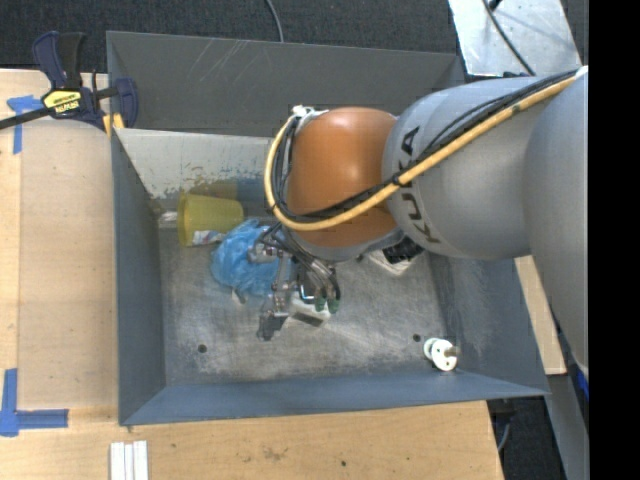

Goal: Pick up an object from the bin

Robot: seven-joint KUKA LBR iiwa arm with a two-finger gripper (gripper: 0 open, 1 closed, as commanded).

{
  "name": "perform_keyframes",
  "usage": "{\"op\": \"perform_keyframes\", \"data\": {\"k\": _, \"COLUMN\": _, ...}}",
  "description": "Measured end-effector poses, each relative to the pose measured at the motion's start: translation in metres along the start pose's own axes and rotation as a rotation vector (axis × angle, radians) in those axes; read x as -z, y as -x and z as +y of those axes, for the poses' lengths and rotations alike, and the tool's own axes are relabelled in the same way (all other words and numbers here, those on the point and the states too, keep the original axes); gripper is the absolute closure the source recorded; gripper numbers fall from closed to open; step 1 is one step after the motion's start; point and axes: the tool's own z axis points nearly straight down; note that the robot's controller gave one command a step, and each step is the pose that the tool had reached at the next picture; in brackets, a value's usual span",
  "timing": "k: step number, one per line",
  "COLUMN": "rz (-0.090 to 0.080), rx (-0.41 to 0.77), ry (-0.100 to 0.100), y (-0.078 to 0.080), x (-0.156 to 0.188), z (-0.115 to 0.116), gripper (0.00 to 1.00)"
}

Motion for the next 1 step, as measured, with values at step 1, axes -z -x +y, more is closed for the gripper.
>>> {"op": "perform_keyframes", "data": {"k": 1, "rz": -0.008, "rx": -0.002, "ry": 0.001, "y": 0.0020, "x": 0.0043, "z": -0.0006, "gripper": 0.00}}
